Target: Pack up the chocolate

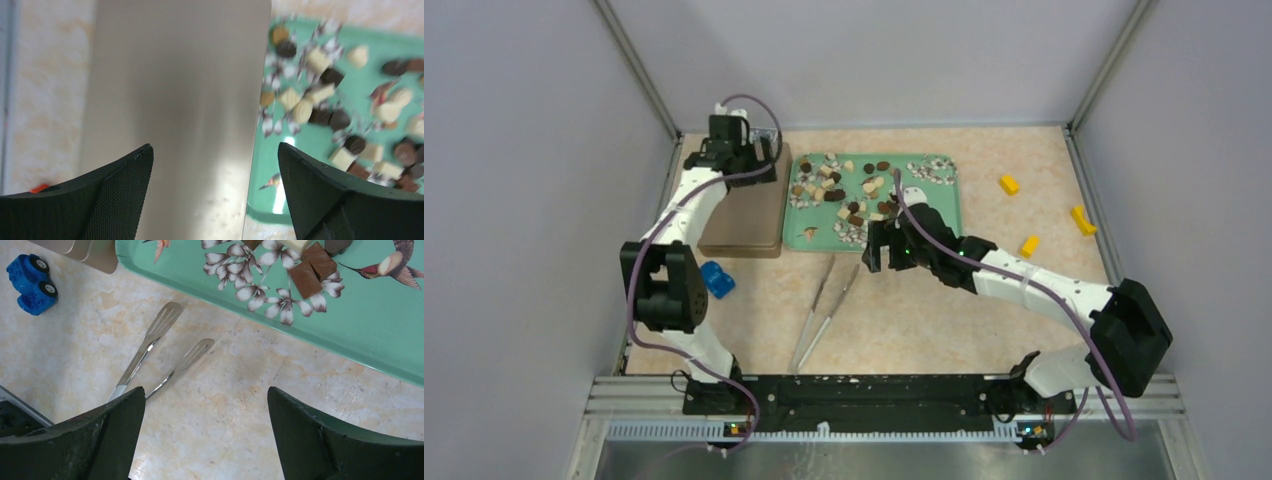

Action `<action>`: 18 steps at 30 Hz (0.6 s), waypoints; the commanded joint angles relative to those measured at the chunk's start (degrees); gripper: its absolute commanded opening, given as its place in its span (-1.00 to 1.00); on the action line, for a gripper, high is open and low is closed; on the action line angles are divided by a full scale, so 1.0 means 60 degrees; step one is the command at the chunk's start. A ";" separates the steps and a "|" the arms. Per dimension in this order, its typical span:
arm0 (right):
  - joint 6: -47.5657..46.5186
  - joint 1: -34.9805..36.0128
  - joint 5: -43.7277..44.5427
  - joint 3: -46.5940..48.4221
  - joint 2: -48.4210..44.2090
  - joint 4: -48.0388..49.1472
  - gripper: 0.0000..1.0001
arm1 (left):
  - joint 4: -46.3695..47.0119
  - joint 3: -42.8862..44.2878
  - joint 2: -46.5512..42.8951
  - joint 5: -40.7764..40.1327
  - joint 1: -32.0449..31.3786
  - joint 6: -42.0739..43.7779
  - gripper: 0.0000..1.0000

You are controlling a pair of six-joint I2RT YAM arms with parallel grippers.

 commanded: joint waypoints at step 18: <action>0.0768 -0.0100 -0.0108 -0.0919 -0.1440 0.0072 0.78 | -0.0190 0.0826 0.0529 -0.1685 -0.0656 -0.0078 0.98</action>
